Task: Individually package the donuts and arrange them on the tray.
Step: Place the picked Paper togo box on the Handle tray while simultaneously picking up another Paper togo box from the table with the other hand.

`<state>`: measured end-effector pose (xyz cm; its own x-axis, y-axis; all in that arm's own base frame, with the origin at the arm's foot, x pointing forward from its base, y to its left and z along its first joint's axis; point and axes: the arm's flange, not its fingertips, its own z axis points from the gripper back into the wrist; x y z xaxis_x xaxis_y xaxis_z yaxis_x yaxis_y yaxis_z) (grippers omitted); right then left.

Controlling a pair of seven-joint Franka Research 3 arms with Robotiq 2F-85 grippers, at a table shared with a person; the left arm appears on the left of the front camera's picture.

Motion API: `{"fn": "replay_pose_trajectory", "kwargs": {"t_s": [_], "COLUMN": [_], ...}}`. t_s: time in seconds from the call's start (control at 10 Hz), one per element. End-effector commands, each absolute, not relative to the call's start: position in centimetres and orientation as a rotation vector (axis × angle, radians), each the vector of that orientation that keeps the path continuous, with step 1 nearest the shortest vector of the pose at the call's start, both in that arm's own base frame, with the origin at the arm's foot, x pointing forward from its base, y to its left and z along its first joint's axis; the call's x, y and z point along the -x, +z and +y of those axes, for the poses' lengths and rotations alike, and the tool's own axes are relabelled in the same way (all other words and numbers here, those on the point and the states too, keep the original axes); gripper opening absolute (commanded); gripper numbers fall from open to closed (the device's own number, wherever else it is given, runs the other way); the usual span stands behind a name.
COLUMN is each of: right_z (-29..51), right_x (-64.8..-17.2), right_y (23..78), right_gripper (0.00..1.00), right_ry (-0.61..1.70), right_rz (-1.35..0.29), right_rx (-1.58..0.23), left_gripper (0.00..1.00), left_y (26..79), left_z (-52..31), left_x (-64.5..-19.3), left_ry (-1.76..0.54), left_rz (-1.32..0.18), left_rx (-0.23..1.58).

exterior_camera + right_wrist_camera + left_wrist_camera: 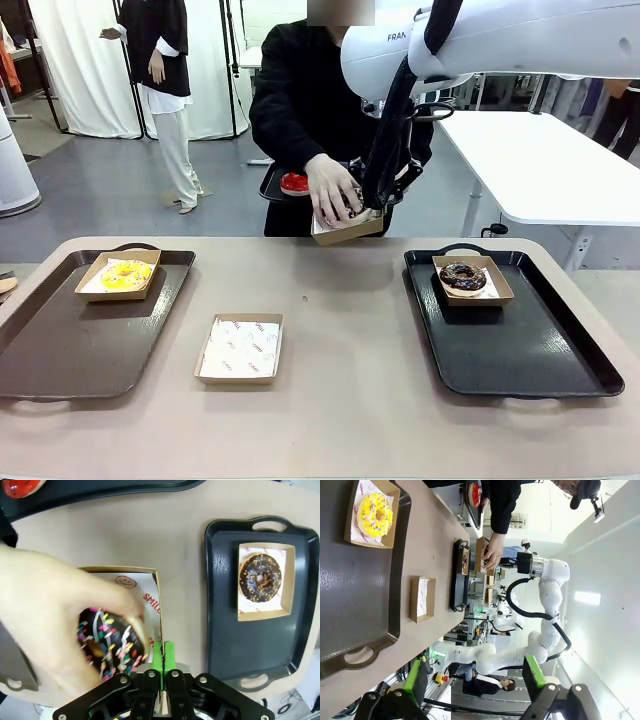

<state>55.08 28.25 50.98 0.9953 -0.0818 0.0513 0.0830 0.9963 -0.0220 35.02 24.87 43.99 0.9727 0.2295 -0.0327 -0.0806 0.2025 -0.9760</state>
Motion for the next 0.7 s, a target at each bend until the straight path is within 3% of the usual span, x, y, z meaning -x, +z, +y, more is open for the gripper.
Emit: {"fn": "replay_pose_trajectory", "kwargs": {"t_s": [0.0, 0.6], "right_z": [28.22, 28.22], "right_x": [-54.86, -54.86], "right_y": [51.2, 51.2], "right_gripper": [0.0, 0.0], "right_ry": [-0.102, -0.102], "right_rz": [-0.038, -0.038], "right_rx": [0.014, 0.014], "left_gripper": [1.0, 1.0], "left_y": [44.26, 44.26], "left_z": [24.91, 24.91], "left_x": [-34.58, -34.58], "left_ry": [0.21, 0.21], "left_rz": [-0.123, -0.123], "left_rx": [1.34, 1.34]}}
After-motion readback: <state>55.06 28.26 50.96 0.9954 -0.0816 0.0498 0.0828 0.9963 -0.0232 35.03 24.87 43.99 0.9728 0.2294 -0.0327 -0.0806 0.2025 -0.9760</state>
